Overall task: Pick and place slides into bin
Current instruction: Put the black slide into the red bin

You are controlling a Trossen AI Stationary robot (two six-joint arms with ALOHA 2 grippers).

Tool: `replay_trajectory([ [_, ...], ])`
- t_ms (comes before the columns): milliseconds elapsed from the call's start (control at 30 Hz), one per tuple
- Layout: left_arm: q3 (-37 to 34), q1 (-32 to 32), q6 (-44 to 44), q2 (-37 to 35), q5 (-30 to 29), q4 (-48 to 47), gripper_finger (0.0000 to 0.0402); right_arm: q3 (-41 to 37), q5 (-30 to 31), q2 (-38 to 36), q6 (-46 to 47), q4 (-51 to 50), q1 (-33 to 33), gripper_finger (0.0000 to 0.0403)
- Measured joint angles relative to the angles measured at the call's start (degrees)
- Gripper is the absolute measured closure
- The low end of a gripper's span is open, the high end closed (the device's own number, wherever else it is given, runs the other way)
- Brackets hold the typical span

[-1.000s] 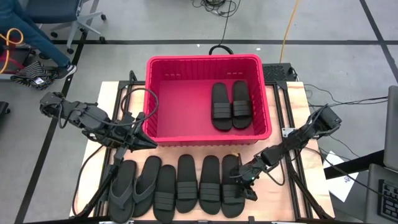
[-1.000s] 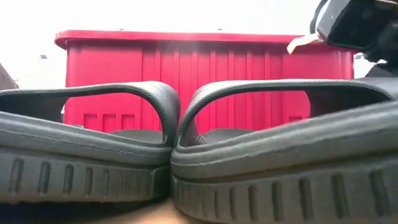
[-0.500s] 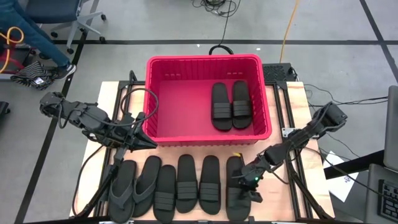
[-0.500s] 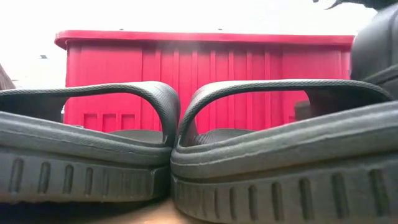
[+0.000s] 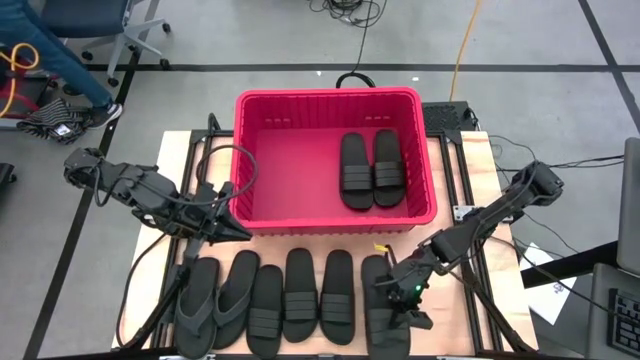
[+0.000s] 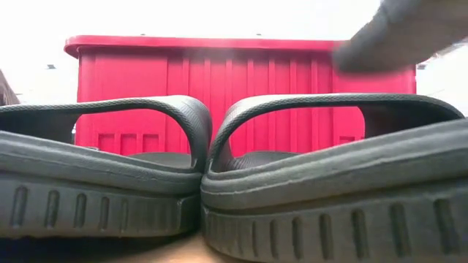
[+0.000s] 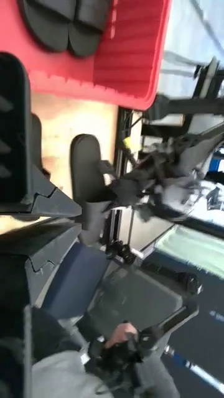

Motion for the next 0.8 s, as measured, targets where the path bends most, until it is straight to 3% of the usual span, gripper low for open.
replay_trajectory([
  [167,0.0,0.01,0.0,-0.02,5.06,-0.38,0.0376,16.17,5.92,-0.07,-6.12,-11.78,-2.3,0.0399],
  [400,0.0,0.02,5.13,-0.51,8.79,-0.52,0.0376,41.36,29.68,-0.12,-19.19,-36.05,-12.56,0.0398],
  [500,0.0,0.95,7.25,-0.91,7.67,-0.32,0.0376,48.19,34.37,-0.18,-24.14,-42.77,-20.54,0.0398],
  [633,0.0,2.75,6.07,-1.45,5.2,-0.28,0.0376,52.15,33.41,-0.16,-32.8,-48.33,-32.22,0.0397],
  [800,0.02,5.26,1.17,-2.99,3.93,-0.28,0.0376,52.13,20.58,0.66,-45.25,-52.45,-49.45,0.0397],
])
